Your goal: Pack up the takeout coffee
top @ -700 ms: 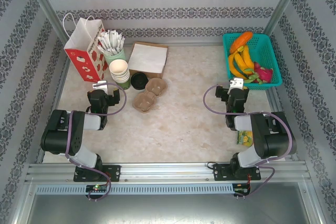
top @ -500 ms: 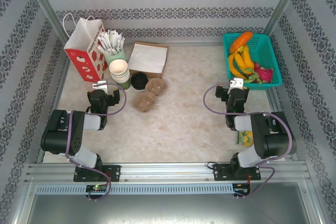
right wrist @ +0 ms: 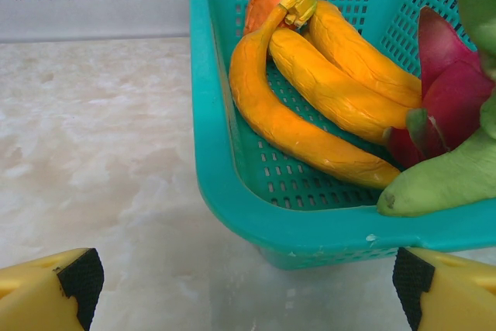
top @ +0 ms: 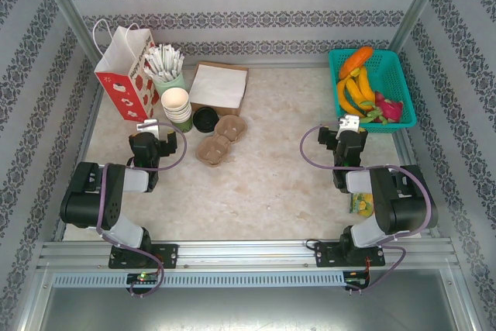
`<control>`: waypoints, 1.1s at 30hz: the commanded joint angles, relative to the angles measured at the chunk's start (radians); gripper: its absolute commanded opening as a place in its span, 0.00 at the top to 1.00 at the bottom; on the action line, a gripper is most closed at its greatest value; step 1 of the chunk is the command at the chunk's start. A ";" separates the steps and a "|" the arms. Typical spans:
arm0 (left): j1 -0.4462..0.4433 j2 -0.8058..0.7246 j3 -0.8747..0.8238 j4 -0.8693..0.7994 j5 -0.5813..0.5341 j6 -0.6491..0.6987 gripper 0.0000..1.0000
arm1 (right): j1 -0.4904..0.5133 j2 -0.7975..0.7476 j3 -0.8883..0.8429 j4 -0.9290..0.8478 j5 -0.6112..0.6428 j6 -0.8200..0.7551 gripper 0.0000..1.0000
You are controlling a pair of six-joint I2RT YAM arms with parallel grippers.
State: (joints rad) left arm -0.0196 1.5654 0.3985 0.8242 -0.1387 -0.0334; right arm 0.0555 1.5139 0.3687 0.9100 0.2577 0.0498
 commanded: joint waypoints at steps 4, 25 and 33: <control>0.002 -0.008 -0.003 0.036 0.014 -0.005 0.00 | 0.009 -0.003 -0.007 0.035 0.026 0.011 0.02; -0.092 -0.577 0.207 -0.766 -0.319 -0.269 0.00 | 0.142 -0.355 0.081 -0.299 0.116 0.077 0.02; -0.087 -0.616 0.552 -1.348 -0.188 -0.652 0.00 | 0.152 -0.375 0.290 -0.651 -0.089 0.549 0.02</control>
State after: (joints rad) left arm -0.1066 0.9279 0.8433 -0.2226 -0.3958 -0.4892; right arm 0.1944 1.1172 0.5995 0.4133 0.2680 0.3470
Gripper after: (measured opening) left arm 0.997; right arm 0.977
